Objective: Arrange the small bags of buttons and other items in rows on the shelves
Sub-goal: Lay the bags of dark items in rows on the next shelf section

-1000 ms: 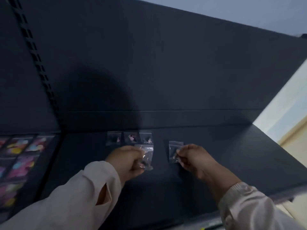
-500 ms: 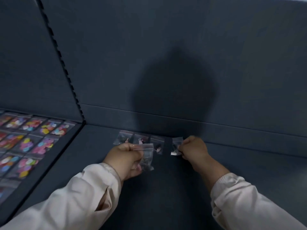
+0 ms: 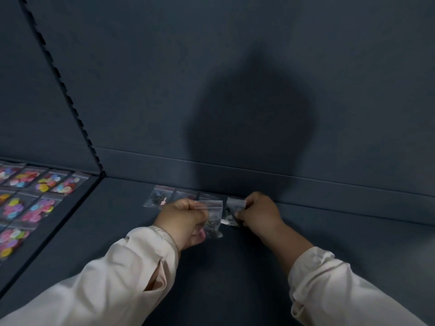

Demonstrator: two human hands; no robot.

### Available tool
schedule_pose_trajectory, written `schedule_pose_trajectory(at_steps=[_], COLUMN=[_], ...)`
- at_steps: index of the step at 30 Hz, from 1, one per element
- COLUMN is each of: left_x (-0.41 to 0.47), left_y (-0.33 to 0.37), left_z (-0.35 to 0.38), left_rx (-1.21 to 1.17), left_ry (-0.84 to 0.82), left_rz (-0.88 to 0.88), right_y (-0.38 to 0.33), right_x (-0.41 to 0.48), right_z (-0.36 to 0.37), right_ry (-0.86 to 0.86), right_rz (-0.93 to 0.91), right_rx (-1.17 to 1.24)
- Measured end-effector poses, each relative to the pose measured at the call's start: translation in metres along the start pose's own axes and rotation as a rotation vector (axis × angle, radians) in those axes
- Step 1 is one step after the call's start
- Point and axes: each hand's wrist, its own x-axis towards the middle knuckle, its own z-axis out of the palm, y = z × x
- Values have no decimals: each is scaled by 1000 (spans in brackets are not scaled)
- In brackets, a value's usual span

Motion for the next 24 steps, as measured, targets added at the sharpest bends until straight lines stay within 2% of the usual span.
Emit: schedule_pose_trajectory(at_steps=[4,7,8,9,11,13,15,17,19,21,23,24], left_x=[3,4,5,6,9,11,12,15,21,21,25,22], left_y=[0,2,2,2,0,-3,-6,-12,-20,-26,-35,-36], left_z=[9,16,19,22,29,36,45,49,45,38,31,30], left_rx=[21,22,22,25,49,83,112,177,460,878,1209,1312], left_ry=[-1,-4,-5,-4,-1,-19,-45,-50,4,39,10,-28], left_rz=[-2,8,15,21,46,78,106,155,335,593,767,787], right_y=[0,-4,-8,-13,-20,-20,-12,-4,4,13,24,29], right_x=[-3,-12,-18,-26,-44,-57,-60,-56,-48,-39,-33,-33], right_z=[-6,-18,-24,-29,-37,-43,-47,-50,-54,-58,-61,-62], right_ry=[-33,69,89,53,-168,-345,-362,-276,-172,-97,-5,56], right_rz=[11,-20,-25,-19,19,8,-25,5,58,75,22,-32], right_rx=[-8,-65,-10,119,423,558,577,565,516,409,165,-26])
